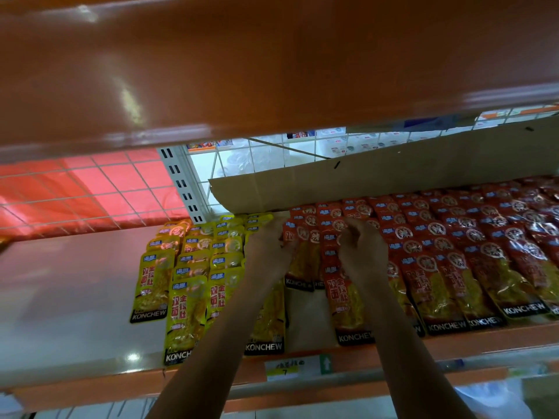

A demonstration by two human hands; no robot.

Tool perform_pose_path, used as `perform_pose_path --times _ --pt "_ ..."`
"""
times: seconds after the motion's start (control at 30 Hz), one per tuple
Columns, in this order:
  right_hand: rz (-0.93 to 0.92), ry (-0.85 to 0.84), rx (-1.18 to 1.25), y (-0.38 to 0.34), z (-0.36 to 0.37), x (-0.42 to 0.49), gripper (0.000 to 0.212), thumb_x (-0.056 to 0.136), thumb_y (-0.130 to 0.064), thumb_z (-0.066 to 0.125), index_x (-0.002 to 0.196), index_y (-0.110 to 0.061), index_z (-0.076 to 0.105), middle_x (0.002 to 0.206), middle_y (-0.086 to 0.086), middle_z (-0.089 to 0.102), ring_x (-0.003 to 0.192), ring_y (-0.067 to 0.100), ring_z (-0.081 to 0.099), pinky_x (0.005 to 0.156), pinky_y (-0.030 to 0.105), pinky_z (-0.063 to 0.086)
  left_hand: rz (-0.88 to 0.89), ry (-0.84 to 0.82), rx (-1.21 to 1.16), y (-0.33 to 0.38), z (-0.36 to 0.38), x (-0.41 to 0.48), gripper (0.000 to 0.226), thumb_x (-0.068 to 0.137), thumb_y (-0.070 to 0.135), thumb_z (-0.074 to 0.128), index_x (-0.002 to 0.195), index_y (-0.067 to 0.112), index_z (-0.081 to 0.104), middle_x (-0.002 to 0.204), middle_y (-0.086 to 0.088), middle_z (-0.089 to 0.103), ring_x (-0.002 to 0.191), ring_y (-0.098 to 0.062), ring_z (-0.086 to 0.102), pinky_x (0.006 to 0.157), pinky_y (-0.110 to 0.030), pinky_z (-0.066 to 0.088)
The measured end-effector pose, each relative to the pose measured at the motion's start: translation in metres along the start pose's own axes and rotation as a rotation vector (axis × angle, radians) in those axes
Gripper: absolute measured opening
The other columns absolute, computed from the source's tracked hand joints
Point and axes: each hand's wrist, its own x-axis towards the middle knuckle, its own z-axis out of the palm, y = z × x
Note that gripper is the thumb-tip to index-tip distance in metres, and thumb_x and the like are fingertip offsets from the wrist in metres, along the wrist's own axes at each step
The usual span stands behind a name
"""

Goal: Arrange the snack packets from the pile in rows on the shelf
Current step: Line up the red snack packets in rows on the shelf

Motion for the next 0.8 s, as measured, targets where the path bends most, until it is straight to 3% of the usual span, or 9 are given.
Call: perform_pose_path --times 0.1,0.23,0.33,0.53,0.67,0.8 --pt "-0.005 0.018 -0.026 0.003 -0.001 0.001 0.035 0.097 -0.013 0.047 0.131 -0.015 0.054 0.122 0.006 0.061 0.101 0.022 0.062 0.085 0.04 0.054 0.027 -0.016 0.1 -0.002 0.003 -0.005 0.039 0.086 0.019 0.068 0.125 0.02 0.061 0.116 -0.001 0.067 0.106 -0.017 0.062 0.087 -0.023 0.045" --pt "-0.002 0.015 -0.014 0.006 0.002 0.001 0.034 0.097 -0.013 0.048 0.13 -0.015 0.055 0.119 0.006 0.063 0.089 0.018 0.059 0.077 0.034 0.051 0.026 -0.058 0.125 0.0 0.011 -0.007 0.038 0.086 0.019 0.068 0.123 0.017 0.062 0.116 -0.003 0.068 0.105 -0.018 0.063 0.091 -0.03 0.05" --pt "-0.004 0.017 -0.019 0.007 0.002 0.003 0.033 0.097 -0.013 0.048 0.129 -0.015 0.055 0.117 0.006 0.064 0.087 0.015 0.055 0.079 0.035 0.051 0.061 -0.083 0.245 0.001 0.016 -0.009 0.037 0.085 0.016 0.066 0.122 0.018 0.061 0.113 -0.003 0.068 0.101 -0.02 0.064 0.08 -0.023 0.045" --pt "0.001 0.022 -0.057 0.008 0.002 0.005 0.03 0.097 -0.013 0.049 0.125 -0.015 0.058 0.12 0.004 0.063 0.104 0.015 0.06 0.076 0.021 0.042 0.071 -0.123 0.449 0.002 0.021 -0.011 0.034 0.091 0.019 0.057 0.125 0.016 0.054 0.111 -0.008 0.065 0.1 -0.023 0.062 0.079 -0.028 0.049" --pt "-0.003 0.01 -0.061 0.007 0.004 0.007 0.03 0.096 -0.014 0.05 0.125 -0.016 0.058 0.12 0.004 0.061 0.1 0.014 0.059 0.074 0.022 0.043 0.078 -0.164 0.541 0.008 0.023 -0.012 0.027 0.097 0.02 0.049 0.123 0.014 0.056 0.11 -0.01 0.065 0.1 -0.027 0.064 0.082 -0.037 0.055" --pt "-0.035 -0.005 -0.079 0.001 0.007 0.005 0.031 0.097 -0.014 0.048 0.126 -0.013 0.058 0.124 0.006 0.061 0.112 0.018 0.057 0.085 0.023 0.043 0.094 -0.189 0.601 0.008 0.021 -0.011 0.026 0.099 0.02 0.044 0.119 0.013 0.059 0.113 -0.01 0.064 0.103 -0.025 0.062 0.083 -0.033 0.052"
